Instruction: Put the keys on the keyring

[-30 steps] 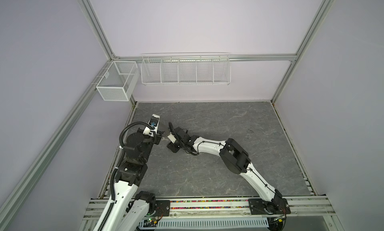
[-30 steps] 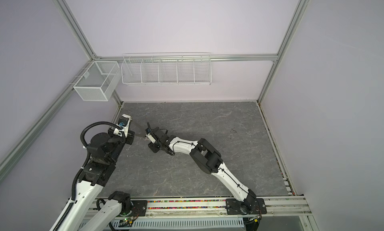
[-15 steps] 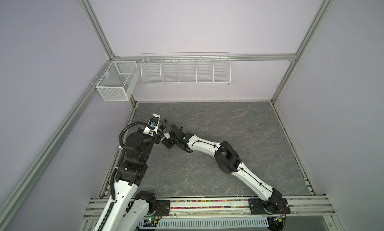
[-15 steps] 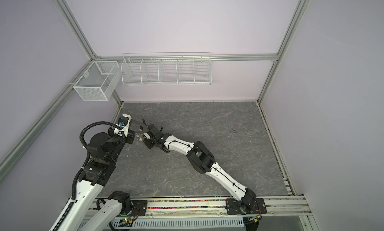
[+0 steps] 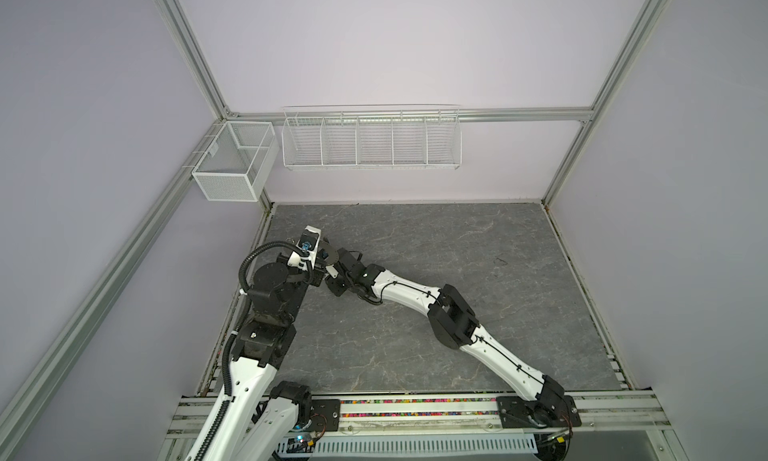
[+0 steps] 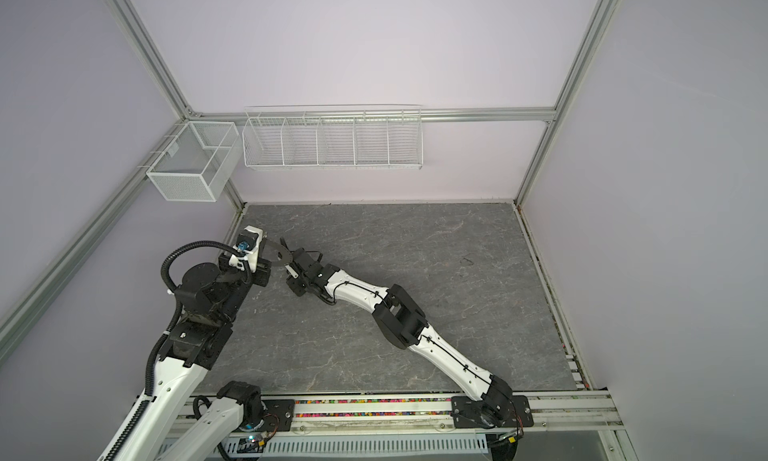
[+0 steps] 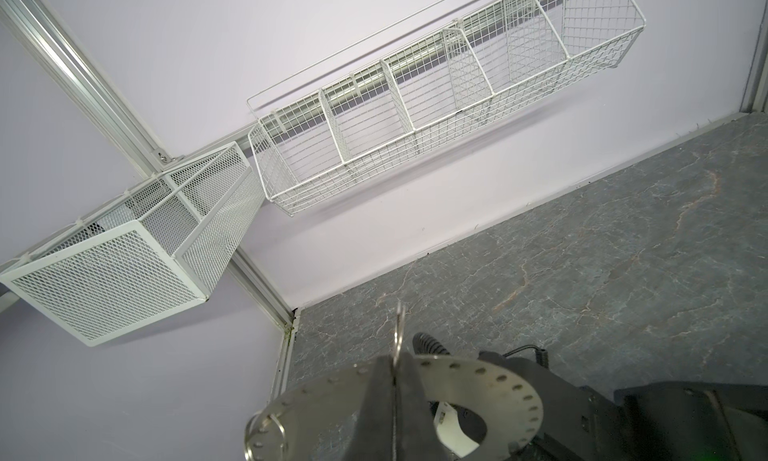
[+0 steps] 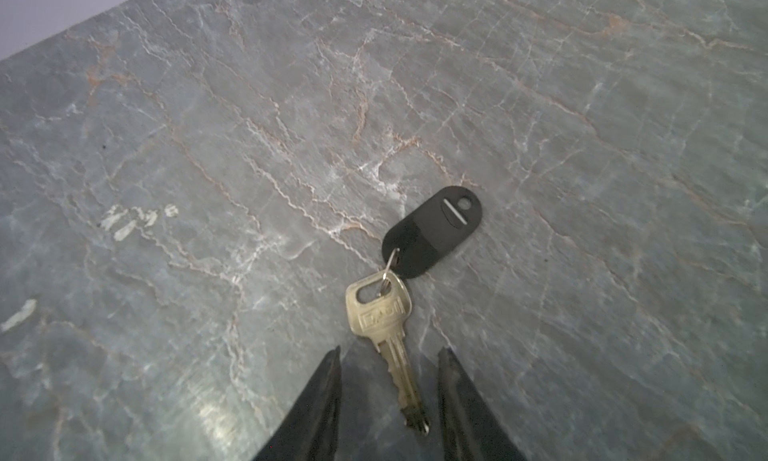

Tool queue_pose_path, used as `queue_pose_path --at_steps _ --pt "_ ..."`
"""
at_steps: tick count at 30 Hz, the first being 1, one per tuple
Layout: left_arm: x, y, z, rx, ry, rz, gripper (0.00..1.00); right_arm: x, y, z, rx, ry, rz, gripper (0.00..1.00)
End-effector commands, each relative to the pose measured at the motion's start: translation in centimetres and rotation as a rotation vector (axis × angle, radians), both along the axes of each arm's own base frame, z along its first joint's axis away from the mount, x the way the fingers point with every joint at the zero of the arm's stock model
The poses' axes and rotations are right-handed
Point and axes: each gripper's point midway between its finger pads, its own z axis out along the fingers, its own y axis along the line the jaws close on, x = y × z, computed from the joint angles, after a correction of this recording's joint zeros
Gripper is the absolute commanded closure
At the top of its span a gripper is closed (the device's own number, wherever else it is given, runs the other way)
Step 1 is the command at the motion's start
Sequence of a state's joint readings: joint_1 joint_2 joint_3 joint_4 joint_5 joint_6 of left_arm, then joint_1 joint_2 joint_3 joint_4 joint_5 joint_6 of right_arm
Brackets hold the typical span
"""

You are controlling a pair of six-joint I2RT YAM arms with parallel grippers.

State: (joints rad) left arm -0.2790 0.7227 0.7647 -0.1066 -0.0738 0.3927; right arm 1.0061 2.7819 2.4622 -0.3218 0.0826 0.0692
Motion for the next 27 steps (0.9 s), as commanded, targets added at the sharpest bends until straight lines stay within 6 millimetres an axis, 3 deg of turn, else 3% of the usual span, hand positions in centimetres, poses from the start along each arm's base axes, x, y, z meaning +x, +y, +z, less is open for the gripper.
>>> queue_pose_path --at_steps 1,5,27 --pt "-0.4 -0.1 1.6 -0.038 -0.041 -0.016 1.00 -2.9 -2.7 -6.8 -0.207 0.095 0.032 0.62" --pt "-0.5 0.0 1.5 -0.042 -0.040 -0.012 1.00 -3.5 -2.7 -6.9 -0.229 0.080 0.063 0.70" --pt "-0.7 0.2 1.4 -0.054 -0.044 -0.005 1.00 -5.2 -3.7 -7.3 -0.291 0.083 0.094 0.81"
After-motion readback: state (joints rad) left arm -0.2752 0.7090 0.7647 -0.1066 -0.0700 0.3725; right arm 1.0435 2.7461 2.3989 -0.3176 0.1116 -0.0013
